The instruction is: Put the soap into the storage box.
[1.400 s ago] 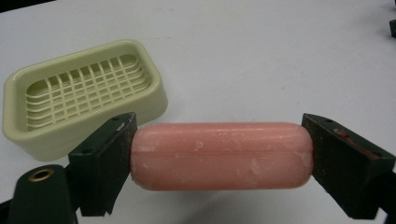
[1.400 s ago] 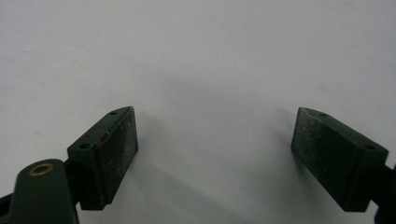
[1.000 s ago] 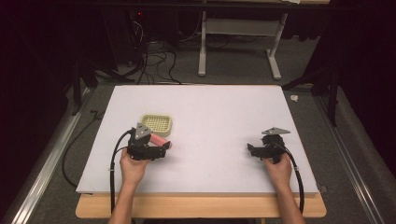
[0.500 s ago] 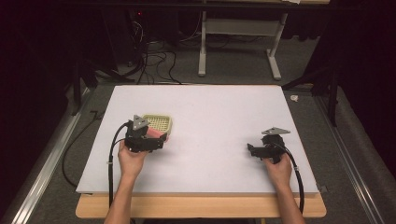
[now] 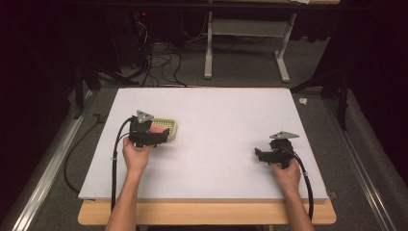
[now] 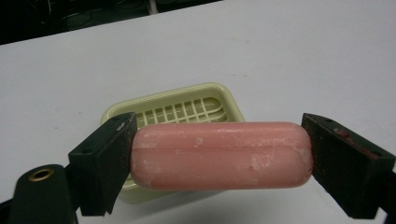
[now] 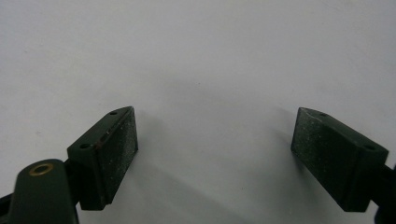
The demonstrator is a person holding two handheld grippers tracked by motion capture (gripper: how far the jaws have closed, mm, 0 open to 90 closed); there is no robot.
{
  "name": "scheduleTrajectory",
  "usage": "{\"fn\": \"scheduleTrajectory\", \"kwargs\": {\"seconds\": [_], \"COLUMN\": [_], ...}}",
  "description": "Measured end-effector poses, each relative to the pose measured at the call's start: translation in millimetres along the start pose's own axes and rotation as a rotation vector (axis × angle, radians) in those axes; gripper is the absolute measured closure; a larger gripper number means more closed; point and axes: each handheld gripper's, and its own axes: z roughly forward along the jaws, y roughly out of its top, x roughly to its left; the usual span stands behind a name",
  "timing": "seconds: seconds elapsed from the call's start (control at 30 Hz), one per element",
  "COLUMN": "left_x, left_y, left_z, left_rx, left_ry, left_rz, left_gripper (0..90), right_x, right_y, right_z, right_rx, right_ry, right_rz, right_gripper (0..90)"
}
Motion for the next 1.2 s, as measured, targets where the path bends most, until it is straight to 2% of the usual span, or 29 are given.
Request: {"fn": "scheduleTrajectory", "kwargs": {"seconds": [0.33, 0.47, 0.7, 0.83, 0.93, 1.13, 1.2], "left_x": [8.2, 10.8, 5.5, 3.0, 3.1, 2.2, 1.3], "left_y": [0.1, -0.6, -0.8, -2.6, -3.1, -6.3, -8.5], "left_z": [21.9, 27.6, 40.1, 44.3, 44.0, 41.8, 44.0], "left_rx": [0.019, 0.017, 0.027, 0.042, 0.046, 0.085, 0.123], "left_ry": [0.049, 0.055, 0.092, 0.091, 0.081, 0.087, 0.098], "left_rz": [-0.041, -0.061, -0.040, -0.023, -0.038, -0.020, 0.000], "left_gripper": [14.3, 14.2, 14.2, 14.2, 14.1, 13.9, 13.8], "right_x": [-0.1, -0.2, -0.2, -0.2, 0.1, 0.1, 0.1], "right_y": [0.0, -0.1, -0.1, -0.1, 0.0, 0.0, 0.0], "right_z": [0.0, 0.0, 0.0, 0.0, 0.0, -0.1, -0.1], "right_rx": [-0.001, 0.000, 0.000, 0.000, 0.000, 0.000, 0.000], "right_ry": [0.000, -0.001, 0.000, 0.000, 0.000, 0.000, 0.000], "right_rz": [-0.002, -0.004, -0.004, -0.004, -0.001, -0.001, -0.001], "right_gripper": [15.2, 15.1, 15.1, 15.2, 15.1, 15.2, 15.2]}}
